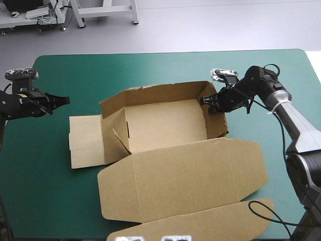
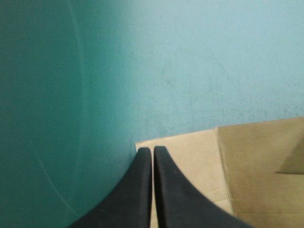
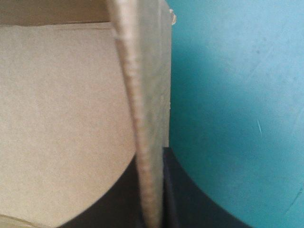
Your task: Fold the box
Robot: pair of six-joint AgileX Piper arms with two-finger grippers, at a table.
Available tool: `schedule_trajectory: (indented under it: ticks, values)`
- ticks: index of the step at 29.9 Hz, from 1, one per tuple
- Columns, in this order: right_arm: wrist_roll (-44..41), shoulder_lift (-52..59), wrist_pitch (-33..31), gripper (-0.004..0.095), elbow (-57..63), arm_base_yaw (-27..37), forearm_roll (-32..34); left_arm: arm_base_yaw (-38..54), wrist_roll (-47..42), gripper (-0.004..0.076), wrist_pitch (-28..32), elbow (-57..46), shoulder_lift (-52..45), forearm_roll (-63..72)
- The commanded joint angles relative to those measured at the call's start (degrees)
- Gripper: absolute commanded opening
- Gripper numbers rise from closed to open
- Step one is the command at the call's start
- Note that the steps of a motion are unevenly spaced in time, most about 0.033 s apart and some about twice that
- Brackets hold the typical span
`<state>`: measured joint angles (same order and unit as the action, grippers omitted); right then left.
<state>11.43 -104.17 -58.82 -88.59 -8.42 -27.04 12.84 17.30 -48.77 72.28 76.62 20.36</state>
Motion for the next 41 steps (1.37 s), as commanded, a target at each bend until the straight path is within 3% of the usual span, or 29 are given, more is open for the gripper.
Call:
schedule_trajectory:
  ticks: [1, 6, 11, 15, 18, 28, 41]
  values:
    - [4.54, 8.14, -0.65, -0.0018, -1.7, 4.46, -12.7, -0.09, 0.56, -0.0002, 4.25, 3.0, -1.53, 1.34]
    - [7.05, 13.63, -3.32, -0.0018, -1.7, 9.76, -18.35, 1.31, 0.7, -0.0002, 5.56, 5.39, -0.31, 4.52]
    - [9.63, 18.61, -7.48, -0.0018, -1.7, 14.75, -22.75, 5.98, 4.67, -0.0002, 5.02, 6.51, 1.2, 19.55]
    - [13.97, 21.14, -12.73, -0.0018, -1.7, 18.94, -34.52, 8.62, 10.02, -0.0002, 1.12, 6.51, 3.06, 33.45]
    - [14.7, 22.95, -12.63, -0.0018, -1.81, 20.58, -38.02, 8.61, 13.91, -0.0002, -3.53, 6.51, 4.86, 43.5]
    - [15.52, 24.18, -10.84, -0.0018, -1.81, 20.7, -38.98, 8.4, 21.32, -0.0003, -24.64, 6.51, 7.57, 71.56]
    - [16.44, 24.08, -2.71, -0.0017, -1.81, 20.48, -38.66, 2.2, 19.74, -0.0009, -25.24, 6.51, 0.74, 73.92]
